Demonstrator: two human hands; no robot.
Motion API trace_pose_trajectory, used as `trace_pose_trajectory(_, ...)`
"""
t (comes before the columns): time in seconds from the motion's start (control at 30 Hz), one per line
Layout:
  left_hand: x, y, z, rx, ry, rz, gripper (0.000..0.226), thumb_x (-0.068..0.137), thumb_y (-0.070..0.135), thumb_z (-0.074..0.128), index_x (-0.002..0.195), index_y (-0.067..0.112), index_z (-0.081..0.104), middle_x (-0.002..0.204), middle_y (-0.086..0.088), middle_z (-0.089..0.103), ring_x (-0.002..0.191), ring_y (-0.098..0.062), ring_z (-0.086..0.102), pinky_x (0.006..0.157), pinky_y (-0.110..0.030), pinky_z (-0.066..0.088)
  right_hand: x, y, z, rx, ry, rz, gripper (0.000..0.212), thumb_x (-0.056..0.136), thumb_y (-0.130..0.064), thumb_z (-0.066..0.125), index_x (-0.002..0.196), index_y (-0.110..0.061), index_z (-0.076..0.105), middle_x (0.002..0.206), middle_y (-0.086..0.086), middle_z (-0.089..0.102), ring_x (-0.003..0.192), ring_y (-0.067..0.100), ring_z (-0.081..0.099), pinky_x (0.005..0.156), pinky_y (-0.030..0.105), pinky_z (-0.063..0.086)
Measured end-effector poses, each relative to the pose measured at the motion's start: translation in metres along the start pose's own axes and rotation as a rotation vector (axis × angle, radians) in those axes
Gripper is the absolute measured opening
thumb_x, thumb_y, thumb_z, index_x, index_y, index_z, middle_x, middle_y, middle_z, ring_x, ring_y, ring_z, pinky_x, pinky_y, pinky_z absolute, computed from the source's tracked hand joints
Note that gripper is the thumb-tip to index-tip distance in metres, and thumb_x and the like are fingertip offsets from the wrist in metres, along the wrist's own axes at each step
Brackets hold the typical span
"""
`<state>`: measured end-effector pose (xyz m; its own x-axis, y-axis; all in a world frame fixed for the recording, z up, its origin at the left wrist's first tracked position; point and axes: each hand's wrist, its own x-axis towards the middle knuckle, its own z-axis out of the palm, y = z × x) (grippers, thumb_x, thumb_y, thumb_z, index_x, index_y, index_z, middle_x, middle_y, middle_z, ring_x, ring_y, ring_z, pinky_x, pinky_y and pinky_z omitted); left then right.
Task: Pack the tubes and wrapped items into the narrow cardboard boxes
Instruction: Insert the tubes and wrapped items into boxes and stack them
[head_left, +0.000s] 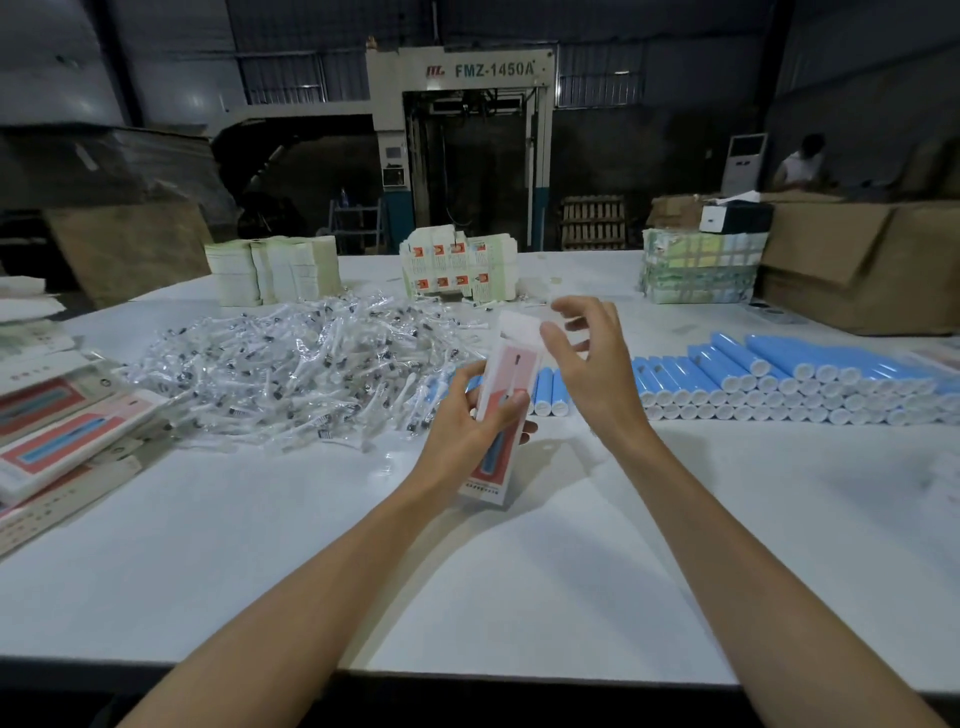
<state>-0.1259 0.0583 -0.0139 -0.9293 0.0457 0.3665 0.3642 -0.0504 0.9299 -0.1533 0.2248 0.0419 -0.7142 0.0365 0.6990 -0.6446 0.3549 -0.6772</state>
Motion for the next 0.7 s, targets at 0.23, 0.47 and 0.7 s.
trace_pose_trajectory(0.23, 0.004, -0.004, -0.001, -0.096, -0.031, 0.050, 0.081, 0.098, 0.046, 0.079, 0.152, 0.064, 0.022, 0.124, 0.007, 0.079, 0.097, -0.035, 0.081, 0.083, -0.030, 0.065, -0.014, 0.014, 0.000, 0.268, -0.250, 0.073, 0.042, 0.099, -0.019, 0.073, 0.137, -0.028, 0.057, 0.109, 0.000, 0.073, 0.100, 0.016, 0.072, 0.090, 0.032, 0.059)
trace_pose_trajectory(0.47, -0.001, 0.001, -0.002, -0.055, -0.132, 0.073, 0.080, 0.105, 0.037, 0.072, 0.157, 0.070, 0.021, 0.137, 0.020, 0.071, 0.111, -0.020, 0.078, 0.084, -0.028, 0.064, -0.023, 0.021, 0.004, 0.281, -0.302, 0.074, 0.035, 0.106, -0.018, 0.060, 0.139, -0.029, 0.060, 0.109, -0.009, 0.073, 0.101, 0.008, 0.068, 0.080, 0.020, 0.055)
trace_pose_trajectory(0.7, 0.003, 0.009, -0.007, 0.122, -0.062, 0.123, 0.057, 0.098, 0.042, 0.078, 0.148, 0.046, 0.051, 0.124, 0.008, 0.074, 0.112, -0.022, 0.076, 0.096, -0.047, 0.064, -0.022, 0.021, -0.005, 0.232, -0.318, 0.018, 0.025, 0.106, -0.017, 0.057, 0.129, -0.027, 0.062, 0.120, -0.002, 0.068, 0.110, 0.014, 0.067, 0.094, 0.034, 0.058)
